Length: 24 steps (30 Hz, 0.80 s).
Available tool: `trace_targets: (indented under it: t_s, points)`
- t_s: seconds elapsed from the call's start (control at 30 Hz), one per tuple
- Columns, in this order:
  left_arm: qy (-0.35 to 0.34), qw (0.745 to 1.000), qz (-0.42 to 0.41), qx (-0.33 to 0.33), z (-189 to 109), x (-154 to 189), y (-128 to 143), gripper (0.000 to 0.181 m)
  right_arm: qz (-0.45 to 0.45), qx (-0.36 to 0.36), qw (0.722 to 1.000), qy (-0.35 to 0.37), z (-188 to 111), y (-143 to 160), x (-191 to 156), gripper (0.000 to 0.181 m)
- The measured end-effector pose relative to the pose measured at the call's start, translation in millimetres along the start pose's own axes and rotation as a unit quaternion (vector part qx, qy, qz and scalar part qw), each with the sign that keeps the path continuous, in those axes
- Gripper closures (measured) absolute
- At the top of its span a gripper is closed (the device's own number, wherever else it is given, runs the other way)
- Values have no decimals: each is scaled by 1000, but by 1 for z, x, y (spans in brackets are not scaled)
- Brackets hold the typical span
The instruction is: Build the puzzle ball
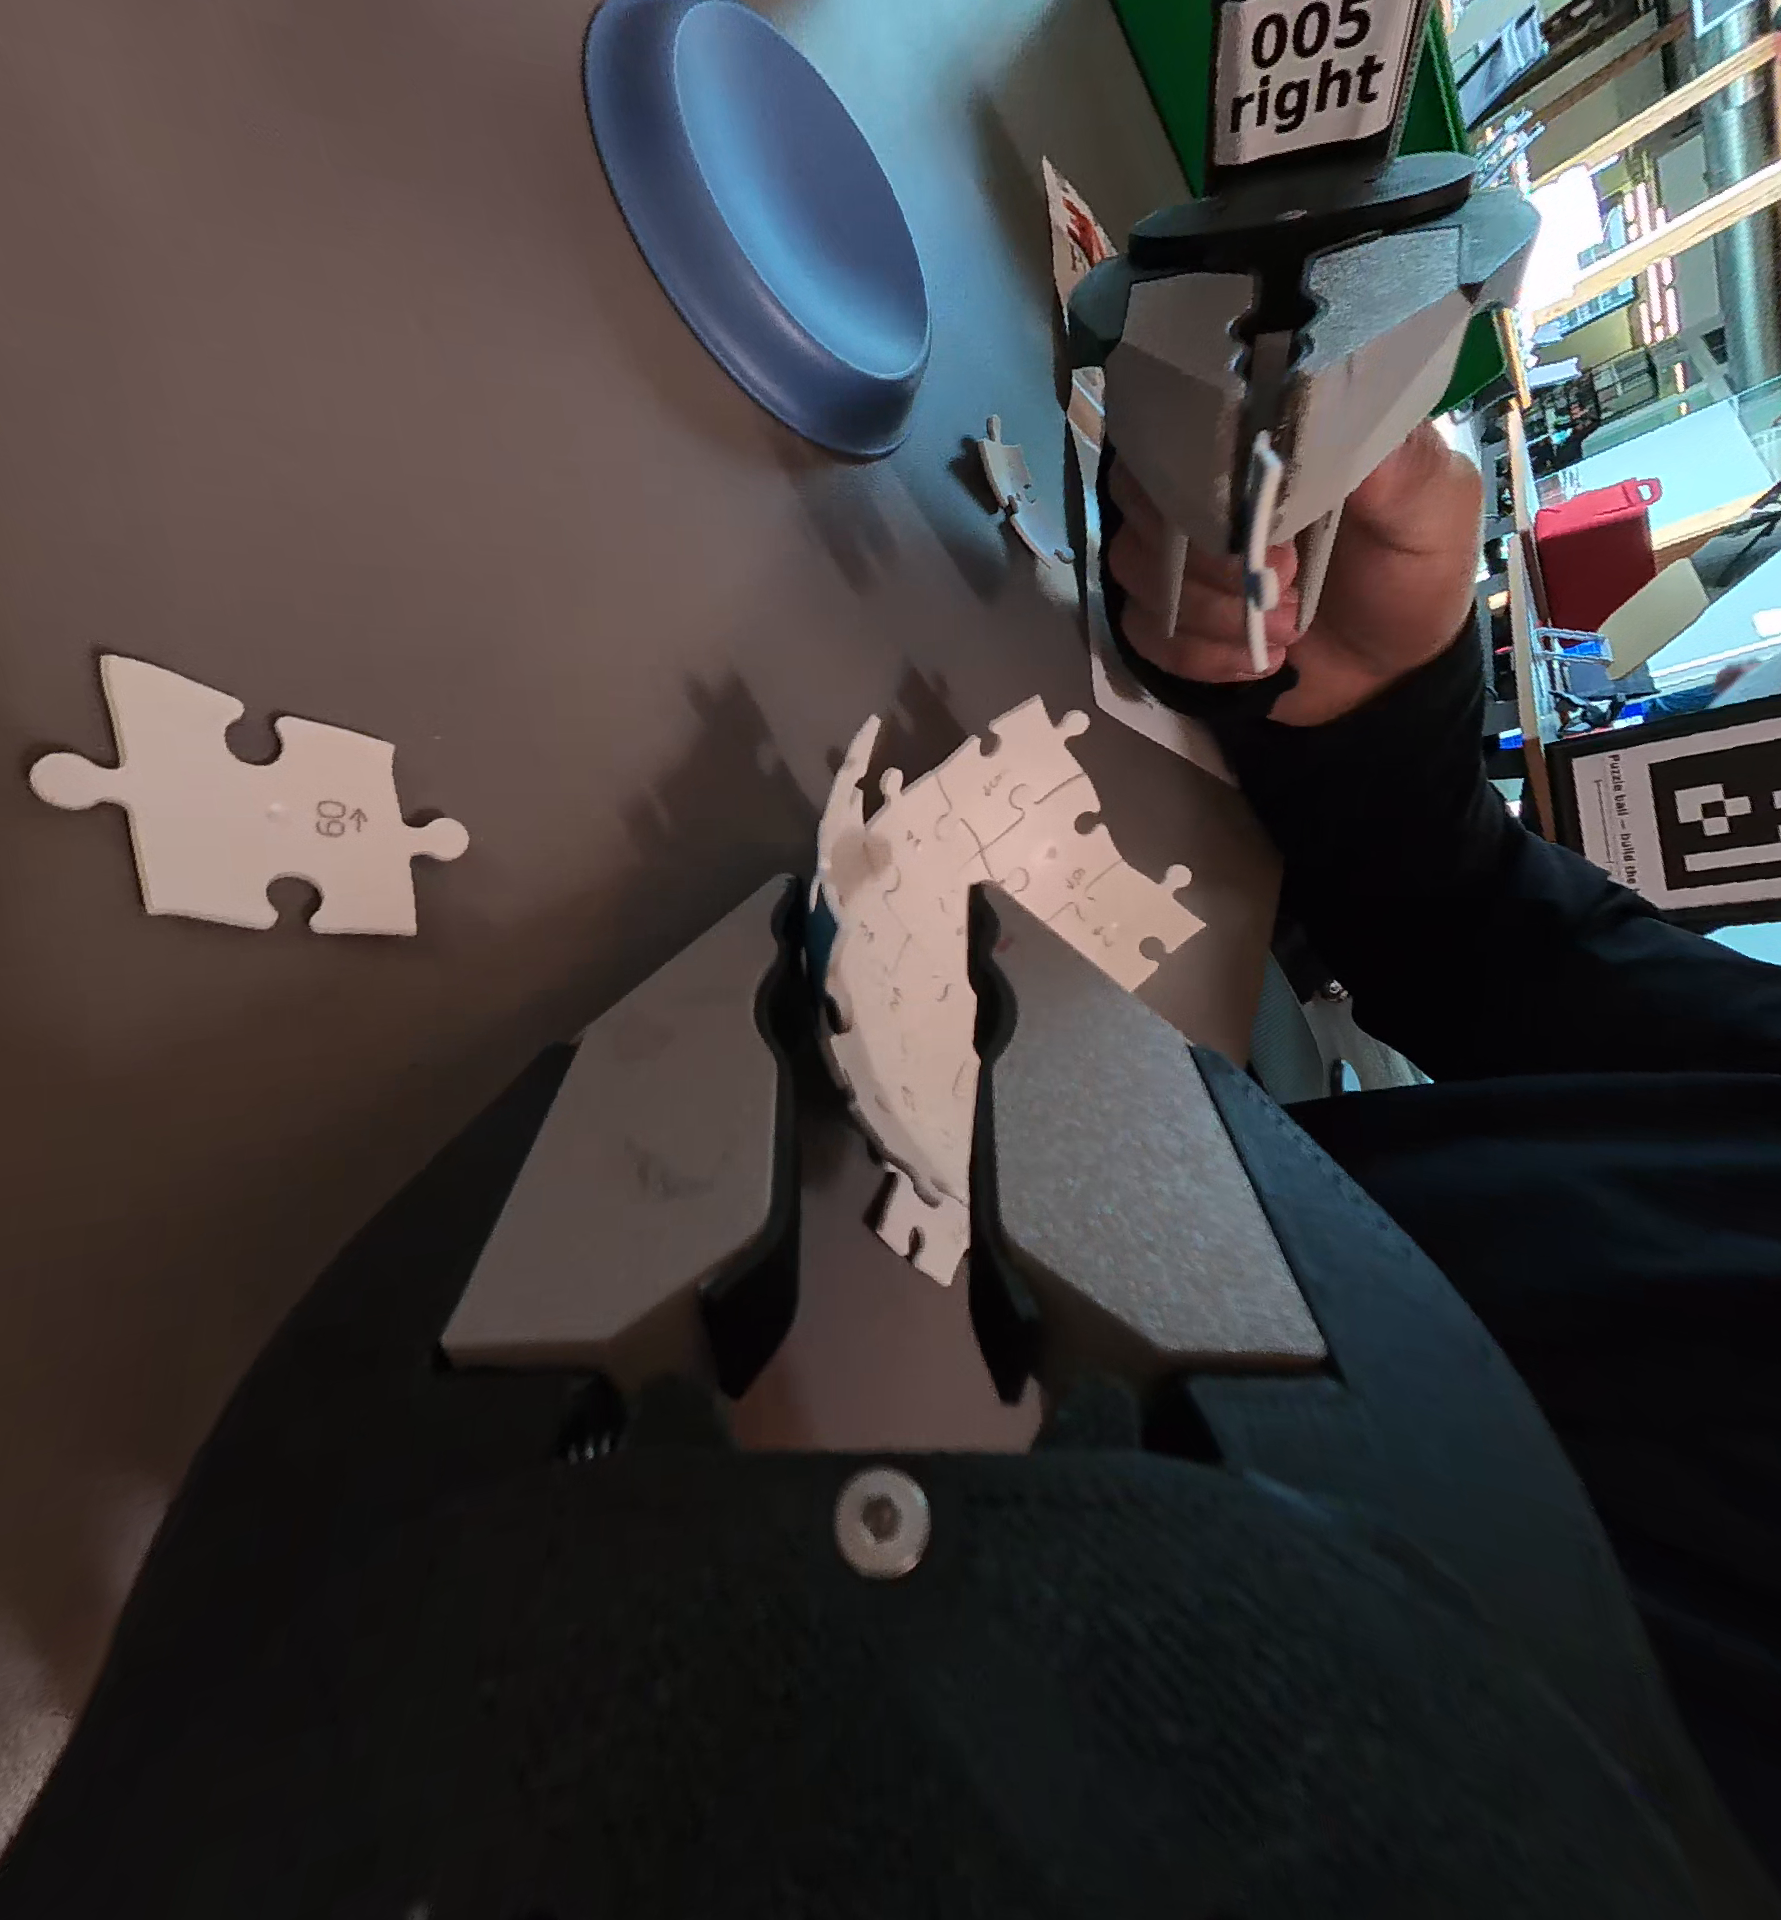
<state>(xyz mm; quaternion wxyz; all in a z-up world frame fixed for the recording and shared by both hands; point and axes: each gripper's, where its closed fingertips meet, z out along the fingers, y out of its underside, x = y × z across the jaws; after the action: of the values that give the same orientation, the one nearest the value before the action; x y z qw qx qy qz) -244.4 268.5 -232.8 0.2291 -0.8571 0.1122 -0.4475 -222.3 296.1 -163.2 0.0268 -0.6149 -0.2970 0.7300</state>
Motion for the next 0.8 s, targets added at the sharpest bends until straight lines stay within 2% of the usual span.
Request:
trace_targets:
  t_s: [0.23,0.5,0.7,0.8]
  points:
    - [-24,999,6,20,-6,-2,-5,139,-46,-11,998,51,-2,1,7,181]
    - [-37,999,7,24,-11,-5,-6,136,-69,-21,994,83,-2,5,15,181]
    - [-110,992,30,56,-29,-17,-8,122,-120,-16,986,111,-3,2,11,181]
    - [-158,982,63,80,-42,-16,-12,121,-147,-12,983,112,-2,0,5,181]
